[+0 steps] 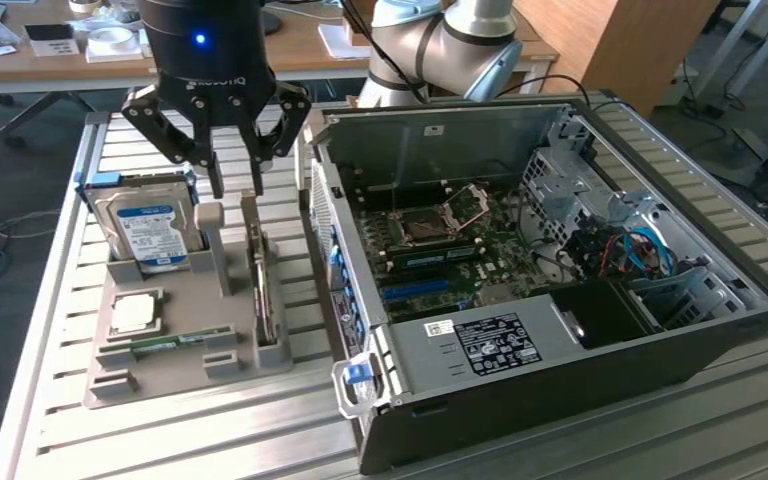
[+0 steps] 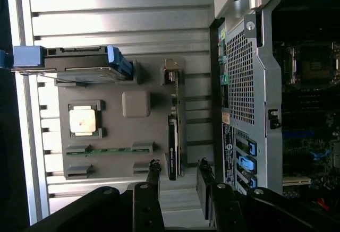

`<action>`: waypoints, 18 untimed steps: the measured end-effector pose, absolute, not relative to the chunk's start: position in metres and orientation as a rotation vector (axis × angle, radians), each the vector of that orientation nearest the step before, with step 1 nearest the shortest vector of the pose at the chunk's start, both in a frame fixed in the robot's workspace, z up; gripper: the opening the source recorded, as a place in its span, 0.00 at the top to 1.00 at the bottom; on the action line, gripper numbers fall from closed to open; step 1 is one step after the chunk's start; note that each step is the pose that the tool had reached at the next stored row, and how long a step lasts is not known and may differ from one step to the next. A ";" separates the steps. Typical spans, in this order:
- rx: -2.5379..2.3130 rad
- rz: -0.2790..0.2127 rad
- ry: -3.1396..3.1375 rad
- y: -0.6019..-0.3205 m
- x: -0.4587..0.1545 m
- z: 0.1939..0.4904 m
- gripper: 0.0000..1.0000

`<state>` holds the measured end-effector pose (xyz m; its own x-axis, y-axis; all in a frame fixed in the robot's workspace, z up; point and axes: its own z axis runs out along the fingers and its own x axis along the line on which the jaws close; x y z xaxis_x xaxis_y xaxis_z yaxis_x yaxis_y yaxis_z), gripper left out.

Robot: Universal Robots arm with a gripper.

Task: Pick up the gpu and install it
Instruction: 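Pick up the gpu and move the gpu toward the slot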

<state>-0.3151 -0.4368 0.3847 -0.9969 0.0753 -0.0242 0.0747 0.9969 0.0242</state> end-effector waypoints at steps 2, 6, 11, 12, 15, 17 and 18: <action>0.117 0.037 3.114 -0.437 -0.315 0.385 0.59; 0.117 0.037 3.114 -0.437 -0.315 0.381 0.59; 0.117 0.037 3.114 -0.437 -0.315 0.381 0.59; 0.117 0.036 3.114 -0.437 -0.315 0.381 0.59; 0.117 0.037 3.114 -0.437 -0.315 0.380 0.59; 0.117 0.037 3.114 -0.437 -0.315 0.378 0.59; 0.117 0.037 3.114 -0.437 -0.315 0.377 0.59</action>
